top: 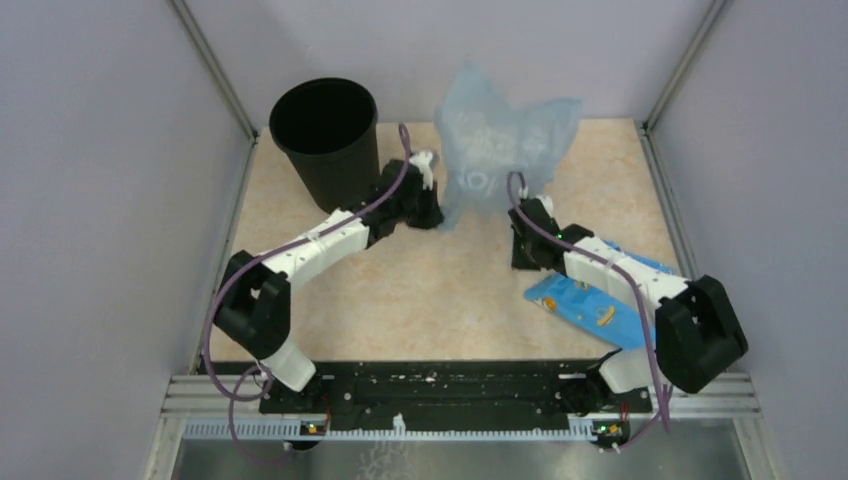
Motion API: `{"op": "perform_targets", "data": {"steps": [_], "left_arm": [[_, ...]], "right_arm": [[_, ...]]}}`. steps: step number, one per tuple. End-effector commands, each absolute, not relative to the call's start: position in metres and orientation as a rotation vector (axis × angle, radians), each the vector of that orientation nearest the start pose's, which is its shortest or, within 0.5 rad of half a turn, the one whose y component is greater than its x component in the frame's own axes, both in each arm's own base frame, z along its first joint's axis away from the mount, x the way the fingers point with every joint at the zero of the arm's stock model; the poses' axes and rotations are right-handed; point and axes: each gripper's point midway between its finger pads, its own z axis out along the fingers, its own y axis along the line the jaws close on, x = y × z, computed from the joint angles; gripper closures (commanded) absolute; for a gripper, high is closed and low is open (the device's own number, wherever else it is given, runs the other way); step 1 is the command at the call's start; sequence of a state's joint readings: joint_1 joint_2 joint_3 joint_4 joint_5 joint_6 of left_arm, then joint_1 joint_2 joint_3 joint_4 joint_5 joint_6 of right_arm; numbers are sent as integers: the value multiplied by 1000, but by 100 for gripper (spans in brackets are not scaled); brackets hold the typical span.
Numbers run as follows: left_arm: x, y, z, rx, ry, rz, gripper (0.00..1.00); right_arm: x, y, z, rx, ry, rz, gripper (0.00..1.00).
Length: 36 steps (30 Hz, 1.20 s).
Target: Put the trash bags into the trash bin
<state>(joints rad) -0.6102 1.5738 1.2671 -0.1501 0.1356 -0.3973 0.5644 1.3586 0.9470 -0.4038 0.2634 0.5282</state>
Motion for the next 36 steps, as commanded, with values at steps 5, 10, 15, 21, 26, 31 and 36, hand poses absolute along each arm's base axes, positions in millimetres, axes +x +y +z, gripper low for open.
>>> {"op": "perform_targets", "data": {"steps": [5,10,15,21,26,31,36], "left_arm": [[329,-283,312,324,1888,-835,100],[326,-269,357,299,1770,-806,100],[328,-272,368,315,1756,-808,100],[325,-278,386,347,1716,-848,100],[320,-295,391,412,1732,-928,100],[319,-303,373,447,1802,-959,78],[325,-286,359,374,1877,-849,44]], "right_arm": [[310,140,313,169,1991,316,100],[313,124,369,179,1882,258,100],[315,125,383,150,1865,250,100],[309,140,389,35,1867,321,100],[305,159,388,-57,1869,419,100],[310,163,381,-56,1899,415,100],[312,158,373,-34,1930,370,100]]}}
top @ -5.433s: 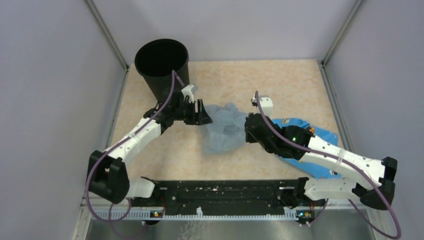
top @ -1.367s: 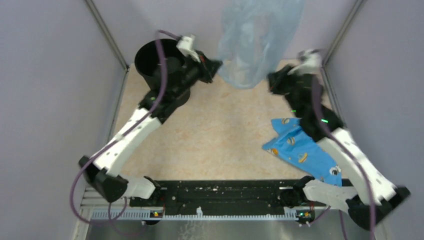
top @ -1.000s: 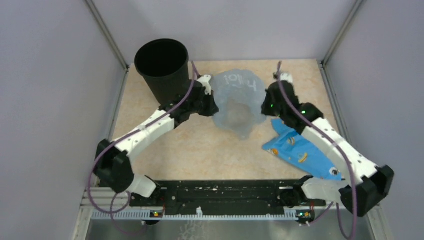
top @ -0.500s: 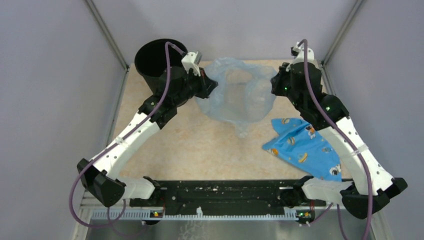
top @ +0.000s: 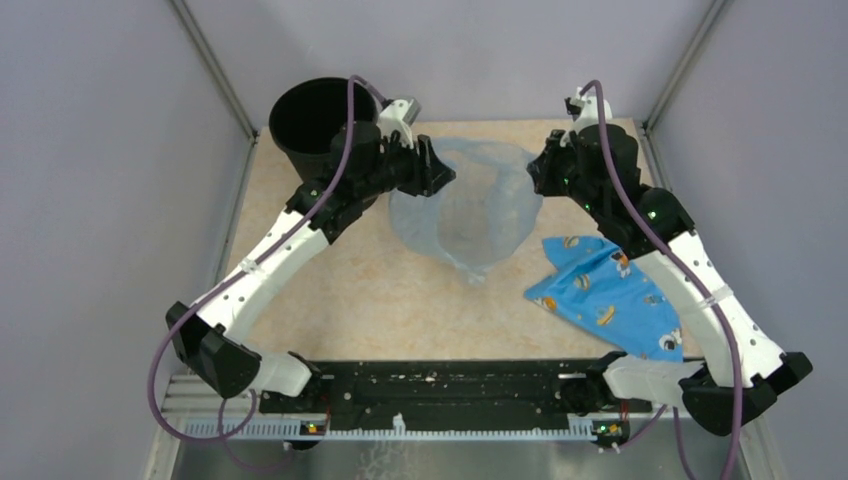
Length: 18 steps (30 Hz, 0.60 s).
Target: Put the trash bags into the trash bin
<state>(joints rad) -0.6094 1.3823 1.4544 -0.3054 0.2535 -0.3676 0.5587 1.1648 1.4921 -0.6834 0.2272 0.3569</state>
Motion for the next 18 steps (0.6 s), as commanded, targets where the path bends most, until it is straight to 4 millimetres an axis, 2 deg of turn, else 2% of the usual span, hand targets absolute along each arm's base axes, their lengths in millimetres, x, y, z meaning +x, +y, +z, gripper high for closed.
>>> {"op": "perform_targets", "data": {"steps": [1,5,8,10,13,16,18], "left_arm": [[327,-279,359,344,1882,-815,40],[322,-255,364,269,1887,-733,25],[320,-240,371,232,1888,-680,20],[326,-222,375,180,1893,-592,13],[343,-196,381,111,1879,-502,9],[372,-174,389,65,1862,-391,5],[392,-166,398,53,1843,-332,4]], "right_arm": [[312,158,372,-34,1934,370,100],[311,156,366,-14,1954,361,100],[315,152,362,16,1965,329,100],[318,149,362,40,1967,305,100],[320,142,368,79,1957,272,100],[319,140,384,98,1923,286,100],[317,143,396,89,1901,321,100]]}}
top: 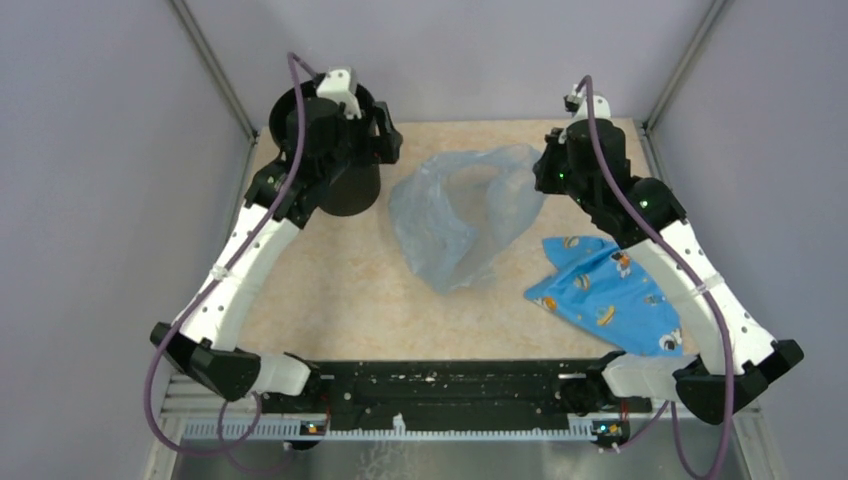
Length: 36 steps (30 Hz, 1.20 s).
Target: Put the trash bags into the trash bin
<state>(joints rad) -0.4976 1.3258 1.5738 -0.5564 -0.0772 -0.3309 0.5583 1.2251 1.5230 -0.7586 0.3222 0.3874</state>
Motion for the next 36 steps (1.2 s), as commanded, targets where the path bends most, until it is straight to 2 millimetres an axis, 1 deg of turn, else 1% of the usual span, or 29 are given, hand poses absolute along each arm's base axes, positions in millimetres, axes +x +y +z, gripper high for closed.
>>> {"op": "perform_targets", "data": {"steps": [1,3,4,5,6,7,9,11,13,15,18,22,24,27,29,30,34,36], "left_arm": [[403,-161,401,44,1835,-286,4],[423,-155,407,39,1822,-202,3],[433,-153,408,39,1826,-169,3],[445,-151,404,37,1844,-134,4],[459,-152,392,43,1874,-91,5],[468,-148,388,36,1884,-46,6],[485,-144,373,32,1922,14,9],[496,-142,359,25,1962,27,16],[503,-140,347,26,1994,50,24],[507,-140,336,39,2023,67,28],[509,-143,325,62,2054,56,34],[509,-144,312,79,2087,69,39],[510,-143,308,81,2096,83,41],[511,-145,303,96,2107,77,48],[512,-145,299,109,2115,85,56],[512,-145,297,120,2120,89,58],[512,-144,288,151,2145,111,61],[512,-144,285,161,2152,114,65]], "right_arm": [[316,144,400,84,1892,334,100],[314,146,406,77,1880,357,100],[313,147,409,71,1877,365,100],[312,148,411,66,1875,373,100],[311,149,412,58,1877,381,100],[309,150,415,53,1873,391,100],[304,149,423,47,1858,408,100],[299,144,434,51,1835,406,100],[294,133,445,76,1805,381,100],[289,124,456,97,1774,366,100],[283,117,471,112,1734,365,100],[280,114,479,113,1718,361,100],[281,112,481,114,1715,352,100],[280,110,486,115,1705,343,100],[280,107,491,121,1695,331,100],[280,105,494,124,1690,323,100],[280,97,509,147,1655,291,100],[280,93,516,155,1637,276,100]]}}
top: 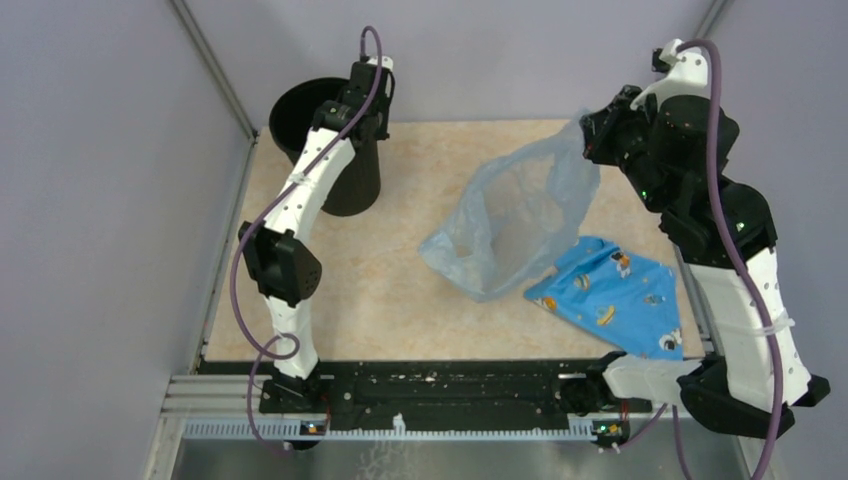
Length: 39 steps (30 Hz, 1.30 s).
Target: Put the trash bags into the trash bin
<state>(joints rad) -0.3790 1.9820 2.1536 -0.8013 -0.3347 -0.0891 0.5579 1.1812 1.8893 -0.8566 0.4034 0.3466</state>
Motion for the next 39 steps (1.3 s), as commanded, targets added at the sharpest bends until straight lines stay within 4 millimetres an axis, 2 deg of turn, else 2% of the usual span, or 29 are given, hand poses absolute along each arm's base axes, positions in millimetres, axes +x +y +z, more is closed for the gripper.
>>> {"op": "perform_targets", "data": {"steps": [1,3,6,11,14,20,25,29,33,35,39], "left_arm": [[511,-144,285,168,2154,107,68],[510,-148,285,188,2157,86,79],[503,-158,292,210,2152,9,100],[478,-190,318,286,2116,-168,100],[458,-214,321,353,2113,-233,100],[418,-254,316,430,2122,-382,100],[375,-297,319,530,2117,-543,100],[344,-326,317,582,2112,-660,98],[321,-347,309,621,2118,-751,97],[311,-354,305,641,2127,-779,94],[297,-366,304,666,2116,-830,78]], "right_arm": [[282,91,519,160,1630,261,100],[284,87,526,178,1613,236,100],[291,84,537,196,1585,206,100],[299,80,562,221,1528,176,100],[299,75,580,236,1475,171,100],[294,59,606,282,1381,126,100],[285,43,625,324,1303,87,100],[280,39,638,335,1254,98,100],[279,40,645,335,1228,121,100],[279,42,648,333,1217,135,100],[275,43,656,326,1189,165,100]]}}
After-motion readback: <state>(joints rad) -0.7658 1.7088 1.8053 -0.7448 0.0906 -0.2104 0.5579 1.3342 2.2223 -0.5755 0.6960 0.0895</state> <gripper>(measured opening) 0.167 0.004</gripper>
